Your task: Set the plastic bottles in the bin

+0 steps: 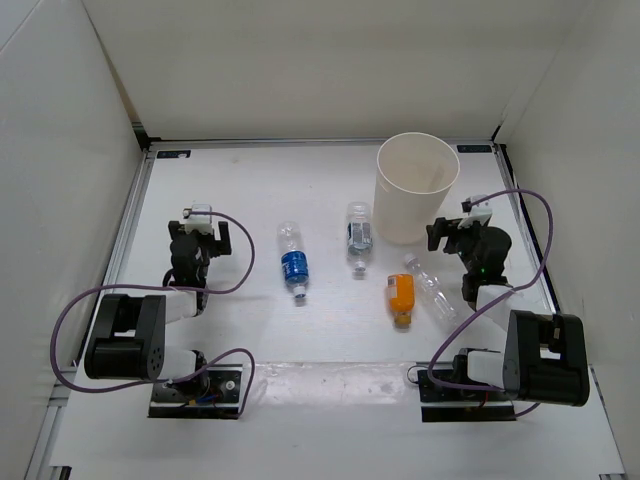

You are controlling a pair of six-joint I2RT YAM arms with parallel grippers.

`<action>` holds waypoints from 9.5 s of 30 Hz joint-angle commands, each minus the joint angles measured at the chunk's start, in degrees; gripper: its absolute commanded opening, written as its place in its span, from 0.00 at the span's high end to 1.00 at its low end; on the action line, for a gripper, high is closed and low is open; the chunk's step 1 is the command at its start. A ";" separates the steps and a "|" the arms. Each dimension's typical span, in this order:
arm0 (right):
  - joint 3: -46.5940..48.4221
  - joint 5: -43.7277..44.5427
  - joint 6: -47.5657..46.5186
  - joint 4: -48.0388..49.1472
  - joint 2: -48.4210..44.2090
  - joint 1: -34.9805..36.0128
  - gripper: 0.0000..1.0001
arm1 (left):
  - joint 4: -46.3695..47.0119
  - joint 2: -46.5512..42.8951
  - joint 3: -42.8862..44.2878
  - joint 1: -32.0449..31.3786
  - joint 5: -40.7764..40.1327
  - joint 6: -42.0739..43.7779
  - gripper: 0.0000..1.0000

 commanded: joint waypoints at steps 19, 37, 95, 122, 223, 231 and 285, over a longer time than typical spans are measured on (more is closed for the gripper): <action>1.97 11.42 1.43 0.50 -0.27 2.70 0.10 | -69.76 8.21 45.77 -6.18 -6.82 -8.87 0.00; 1.97 11.42 1.43 0.58 -0.27 2.70 0.10 | -80.71 -1.67 48.19 -8.14 -13.30 -35.94 0.00; 1.88 11.07 1.43 0.67 -0.19 2.61 0.10 | -85.46 25.41 71.67 -21.49 13.55 -34.37 0.58; 1.88 10.01 1.43 0.76 -0.27 2.08 0.10 | -36.62 48.76 125.39 -42.05 7.04 -8.88 0.71; 2.14 12.21 1.25 0.32 -0.10 4.02 0.10 | -86.45 55.28 98.32 -38.45 12.93 -32.08 0.10; 2.23 12.30 1.25 0.32 -0.10 4.02 0.10 | -85.38 45.27 92.17 -36.44 11.00 -30.94 0.53; 2.32 12.47 0.81 0.41 0.17 4.10 0.10 | -56.34 20.77 88.88 -50.57 -13.10 -17.16 0.00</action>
